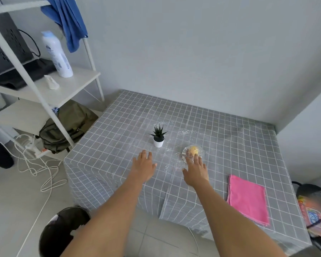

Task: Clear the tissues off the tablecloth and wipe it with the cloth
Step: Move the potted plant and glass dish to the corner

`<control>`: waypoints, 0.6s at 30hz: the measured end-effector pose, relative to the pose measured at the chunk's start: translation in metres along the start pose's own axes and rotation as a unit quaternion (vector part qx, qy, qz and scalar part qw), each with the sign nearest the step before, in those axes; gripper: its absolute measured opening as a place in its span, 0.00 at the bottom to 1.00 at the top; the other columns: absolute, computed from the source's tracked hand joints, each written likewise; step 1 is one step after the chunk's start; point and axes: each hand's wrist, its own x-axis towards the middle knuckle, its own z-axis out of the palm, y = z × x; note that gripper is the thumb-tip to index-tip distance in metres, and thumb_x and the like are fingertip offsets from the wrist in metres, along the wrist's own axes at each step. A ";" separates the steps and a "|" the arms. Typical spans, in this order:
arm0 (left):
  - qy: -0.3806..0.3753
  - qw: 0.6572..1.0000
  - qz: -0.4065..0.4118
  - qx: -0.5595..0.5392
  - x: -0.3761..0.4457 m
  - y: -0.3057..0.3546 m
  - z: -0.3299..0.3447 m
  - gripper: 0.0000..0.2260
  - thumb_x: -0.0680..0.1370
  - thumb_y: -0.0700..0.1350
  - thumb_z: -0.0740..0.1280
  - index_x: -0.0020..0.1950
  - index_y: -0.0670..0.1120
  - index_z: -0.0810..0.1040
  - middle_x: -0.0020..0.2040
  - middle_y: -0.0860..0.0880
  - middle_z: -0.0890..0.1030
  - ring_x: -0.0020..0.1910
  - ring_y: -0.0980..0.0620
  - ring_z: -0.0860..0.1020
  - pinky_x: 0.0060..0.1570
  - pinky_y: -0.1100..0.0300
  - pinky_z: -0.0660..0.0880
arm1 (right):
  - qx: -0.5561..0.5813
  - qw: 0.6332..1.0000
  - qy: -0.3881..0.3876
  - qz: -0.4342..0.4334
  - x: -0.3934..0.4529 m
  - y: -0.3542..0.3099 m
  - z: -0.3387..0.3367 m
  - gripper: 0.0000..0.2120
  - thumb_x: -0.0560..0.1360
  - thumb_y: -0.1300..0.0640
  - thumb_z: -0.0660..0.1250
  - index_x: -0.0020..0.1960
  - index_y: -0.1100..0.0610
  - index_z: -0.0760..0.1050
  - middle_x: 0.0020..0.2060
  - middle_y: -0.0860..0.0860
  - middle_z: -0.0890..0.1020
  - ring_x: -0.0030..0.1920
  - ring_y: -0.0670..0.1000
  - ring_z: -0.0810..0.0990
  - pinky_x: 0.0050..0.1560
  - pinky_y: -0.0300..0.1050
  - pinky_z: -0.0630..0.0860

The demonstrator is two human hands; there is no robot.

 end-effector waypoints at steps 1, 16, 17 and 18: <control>-0.002 1.000 0.003 -0.002 0.003 0.005 0.001 0.26 0.84 0.52 0.50 0.78 0.42 0.47 0.78 0.39 0.48 0.77 0.41 0.49 0.74 0.44 0.52 | 0.006 1.000 0.003 0.006 0.002 0.006 0.000 0.29 0.82 0.49 0.55 0.79 0.50 0.46 0.78 0.58 0.44 0.77 0.59 0.44 0.76 0.56 0.47; -0.011 0.999 -0.011 -0.043 0.093 -0.018 0.017 0.29 0.83 0.53 0.52 0.78 0.41 0.45 0.78 0.39 0.48 0.77 0.42 0.50 0.74 0.45 0.53 | 0.151 0.977 0.079 0.127 0.069 0.029 0.017 0.42 0.75 0.39 0.63 0.79 0.48 0.43 0.78 0.56 0.44 0.78 0.57 0.45 0.75 0.55 0.49; 0.000 0.998 -0.008 -0.058 0.101 -0.021 0.018 0.30 0.83 0.53 0.53 0.78 0.41 0.44 0.78 0.39 0.49 0.77 0.42 0.50 0.75 0.46 0.53 | 0.166 0.974 0.080 0.134 0.074 0.029 0.020 0.43 0.74 0.38 0.65 0.79 0.48 0.43 0.78 0.56 0.45 0.78 0.57 0.45 0.75 0.56 0.50; 0.013 0.997 -0.005 -0.077 0.109 -0.023 0.020 0.32 0.82 0.54 0.55 0.78 0.41 0.44 0.78 0.39 0.49 0.77 0.42 0.50 0.75 0.46 0.53 | 0.185 0.969 0.083 0.141 0.078 0.029 0.023 0.45 0.73 0.38 0.67 0.79 0.48 0.43 0.78 0.56 0.45 0.78 0.57 0.46 0.75 0.56 0.50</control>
